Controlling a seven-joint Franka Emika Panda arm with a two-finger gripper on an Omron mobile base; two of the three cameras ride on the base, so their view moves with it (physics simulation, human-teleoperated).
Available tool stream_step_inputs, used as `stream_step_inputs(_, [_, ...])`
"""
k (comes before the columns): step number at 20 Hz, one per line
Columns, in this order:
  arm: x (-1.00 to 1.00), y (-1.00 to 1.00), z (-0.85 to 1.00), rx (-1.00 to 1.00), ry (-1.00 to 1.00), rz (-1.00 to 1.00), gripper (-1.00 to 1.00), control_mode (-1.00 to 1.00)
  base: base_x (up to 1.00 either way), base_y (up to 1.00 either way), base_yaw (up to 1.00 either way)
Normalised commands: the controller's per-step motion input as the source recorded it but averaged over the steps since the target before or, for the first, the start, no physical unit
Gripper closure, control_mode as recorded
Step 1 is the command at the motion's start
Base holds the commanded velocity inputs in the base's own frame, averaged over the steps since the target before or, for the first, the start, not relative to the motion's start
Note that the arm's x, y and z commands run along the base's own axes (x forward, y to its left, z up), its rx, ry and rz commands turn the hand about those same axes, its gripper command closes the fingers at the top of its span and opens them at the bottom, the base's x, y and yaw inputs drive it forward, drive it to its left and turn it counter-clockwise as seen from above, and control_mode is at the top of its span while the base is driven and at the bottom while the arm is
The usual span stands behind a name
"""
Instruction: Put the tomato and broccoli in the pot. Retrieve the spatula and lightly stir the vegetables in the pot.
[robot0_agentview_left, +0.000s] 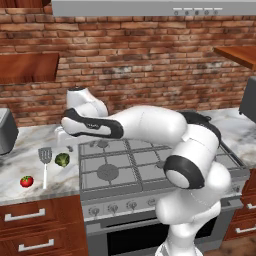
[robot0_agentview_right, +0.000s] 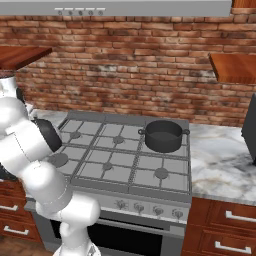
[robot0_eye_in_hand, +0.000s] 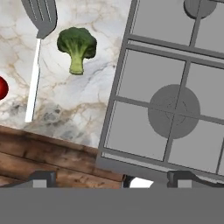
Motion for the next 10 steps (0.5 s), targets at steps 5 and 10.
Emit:
stream_step_inputs(5, [0.25, 0.26, -0.33, 0.0, -0.11, 0.0, -1.0, -1.0, 0.0, 0.0, 0.0])
stream_step_inputs(10, [0.48, 0.18, -0.31, 0.0, -0.05, 0.0, -1.0, -1.0, 0.0, 0.0, 0.0])
